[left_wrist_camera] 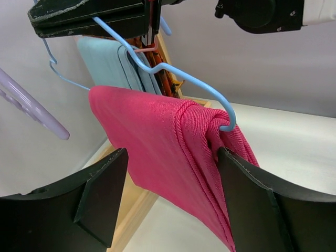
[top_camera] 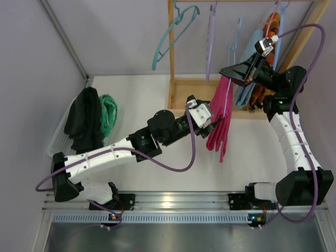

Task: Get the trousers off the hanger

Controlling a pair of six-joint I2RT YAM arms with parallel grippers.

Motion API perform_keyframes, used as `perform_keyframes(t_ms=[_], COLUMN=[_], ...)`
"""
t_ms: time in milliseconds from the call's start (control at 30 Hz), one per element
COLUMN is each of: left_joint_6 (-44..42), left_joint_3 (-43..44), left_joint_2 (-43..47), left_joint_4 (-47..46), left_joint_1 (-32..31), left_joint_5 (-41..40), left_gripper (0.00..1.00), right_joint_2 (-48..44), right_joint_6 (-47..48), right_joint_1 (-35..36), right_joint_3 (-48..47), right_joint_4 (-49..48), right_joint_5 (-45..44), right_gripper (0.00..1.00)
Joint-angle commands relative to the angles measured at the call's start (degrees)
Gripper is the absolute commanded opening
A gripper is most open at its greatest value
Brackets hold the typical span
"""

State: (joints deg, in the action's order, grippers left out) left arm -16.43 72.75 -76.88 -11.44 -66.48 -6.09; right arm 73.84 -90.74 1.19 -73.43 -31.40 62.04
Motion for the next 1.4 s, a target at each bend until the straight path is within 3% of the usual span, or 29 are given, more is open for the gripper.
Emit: perform_keyframes(t_ms=[0,267,500,867,1167,1367], left_joint_6=[2.1,3.5,4.1,4.0,1.5,4.3], left_joint_3=[2.0,-0.2,2.6,4.6,4.7,-0.3], left_joint_2=[-0.5,1.6,-1.5,-4.3,-7.4,-3.2], left_joint_4=[-3.9,-5.3,-4.3,-1.6,-3.0,-5.3], left_joint_1=[-0.2,-0.2,-0.2,1.6,2.8,3.5], left_joint_5=[-1.9,2.1,-4.5,-8.7,-7.7,-1.8], left_gripper=[0.75,0.77,0.76,0.7,0.71,0.77], right_joint_2=[-3.6,-4.1,-4.5,-4.8,-5.3,-5.2], right_joint_6=[-1.3,-1.5,-2.3,-3.7,-4.4,-4.2], right_joint_1=[-0.5,-0.5,-0.5,-0.5,0.0,0.0], right_joint_3=[-0.9,0.7,0.8,0.8,1.4,1.5], right_joint_4=[-7.0,-8.2,-9.2,-10.3,-10.6,-10.8], right_joint_5=[-2.3,-2.4,-2.3,-1.0,-0.6,-1.2], right_gripper=[0.0,0.0,0.0,0.0,0.0,0.0])
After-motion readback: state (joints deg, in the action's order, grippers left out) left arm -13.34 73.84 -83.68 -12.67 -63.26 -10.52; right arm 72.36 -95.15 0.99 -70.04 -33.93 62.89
